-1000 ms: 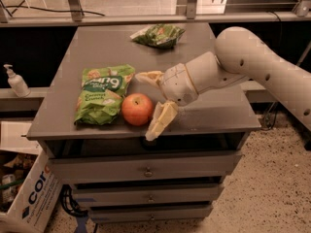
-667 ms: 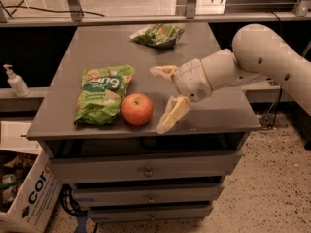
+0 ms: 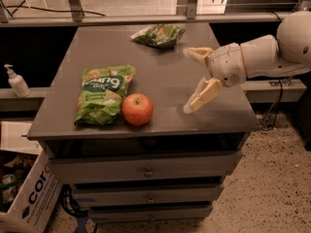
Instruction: Move apple near green rice chip bag
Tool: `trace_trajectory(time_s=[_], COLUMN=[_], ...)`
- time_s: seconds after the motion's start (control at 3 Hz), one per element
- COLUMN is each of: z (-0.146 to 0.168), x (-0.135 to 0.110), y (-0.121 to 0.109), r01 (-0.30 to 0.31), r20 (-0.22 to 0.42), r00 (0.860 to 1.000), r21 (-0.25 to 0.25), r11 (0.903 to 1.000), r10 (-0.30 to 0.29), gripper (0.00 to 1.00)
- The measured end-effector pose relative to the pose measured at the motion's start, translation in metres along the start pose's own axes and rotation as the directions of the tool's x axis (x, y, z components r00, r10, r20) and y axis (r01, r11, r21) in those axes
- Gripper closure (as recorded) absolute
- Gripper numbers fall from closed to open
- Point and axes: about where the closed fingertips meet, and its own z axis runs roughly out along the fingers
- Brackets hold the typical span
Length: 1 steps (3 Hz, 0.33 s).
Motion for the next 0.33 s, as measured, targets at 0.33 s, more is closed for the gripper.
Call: trace_trajectory(time_s=[0.33], z=[0.0001], x=[0.0], y=[0.0], r01=[0.0], r20=[0.0], r00=[1.0], r21=[0.0], r11=[1.0], r10=[0.0], gripper=[0.0])
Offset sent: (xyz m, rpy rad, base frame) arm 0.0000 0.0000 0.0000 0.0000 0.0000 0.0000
